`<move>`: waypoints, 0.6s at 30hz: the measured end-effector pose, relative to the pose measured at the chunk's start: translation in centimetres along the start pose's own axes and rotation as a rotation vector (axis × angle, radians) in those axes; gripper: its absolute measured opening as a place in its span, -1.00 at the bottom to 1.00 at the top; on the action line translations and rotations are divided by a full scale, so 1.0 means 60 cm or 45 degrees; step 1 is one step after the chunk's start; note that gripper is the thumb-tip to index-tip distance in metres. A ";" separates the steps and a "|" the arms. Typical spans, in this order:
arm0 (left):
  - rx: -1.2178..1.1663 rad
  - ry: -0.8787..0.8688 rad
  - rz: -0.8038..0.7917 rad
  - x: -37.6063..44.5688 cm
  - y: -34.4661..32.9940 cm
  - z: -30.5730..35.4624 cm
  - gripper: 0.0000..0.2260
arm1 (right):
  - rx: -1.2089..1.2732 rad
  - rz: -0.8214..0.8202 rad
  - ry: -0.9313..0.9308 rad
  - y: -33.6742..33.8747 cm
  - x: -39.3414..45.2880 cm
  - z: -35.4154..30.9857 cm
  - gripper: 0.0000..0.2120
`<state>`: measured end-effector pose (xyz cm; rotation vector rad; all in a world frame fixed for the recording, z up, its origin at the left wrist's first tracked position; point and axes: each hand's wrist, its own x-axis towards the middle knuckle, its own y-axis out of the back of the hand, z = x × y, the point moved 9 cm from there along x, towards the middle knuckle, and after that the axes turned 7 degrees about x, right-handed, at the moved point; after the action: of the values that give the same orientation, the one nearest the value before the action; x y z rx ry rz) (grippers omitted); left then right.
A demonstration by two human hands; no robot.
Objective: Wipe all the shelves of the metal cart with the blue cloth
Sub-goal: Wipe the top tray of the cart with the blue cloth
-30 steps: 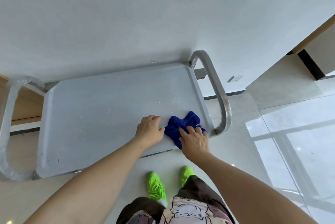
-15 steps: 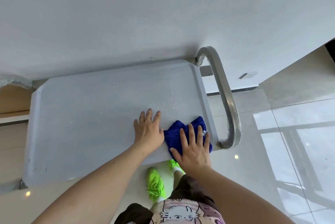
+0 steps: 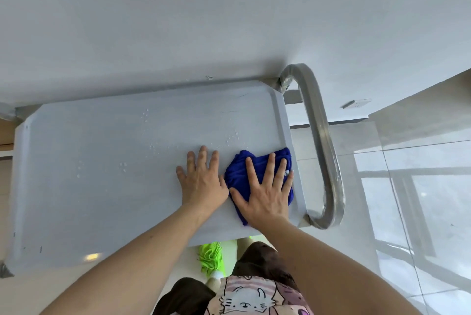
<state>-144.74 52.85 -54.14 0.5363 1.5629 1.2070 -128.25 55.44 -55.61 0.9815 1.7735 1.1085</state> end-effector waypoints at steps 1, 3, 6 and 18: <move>-0.004 -0.008 0.001 0.001 0.001 0.000 -0.40 | -0.003 0.019 -0.005 0.004 0.020 -0.001 -0.18; 0.011 -0.035 -0.012 -0.001 -0.003 0.002 -0.34 | -0.011 0.055 -0.021 0.013 0.061 -0.001 -0.18; 0.112 -0.066 -0.026 -0.006 -0.014 0.008 -0.17 | -0.020 0.081 -0.030 0.027 0.120 -0.009 -0.18; 0.125 -0.053 -0.038 0.002 -0.022 0.015 -0.15 | -0.008 0.093 -0.090 0.056 0.296 -0.046 -0.16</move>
<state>-143.68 52.82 -55.33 0.5961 1.5952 1.0942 -136.70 71.68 -55.71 1.0764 1.6883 1.1108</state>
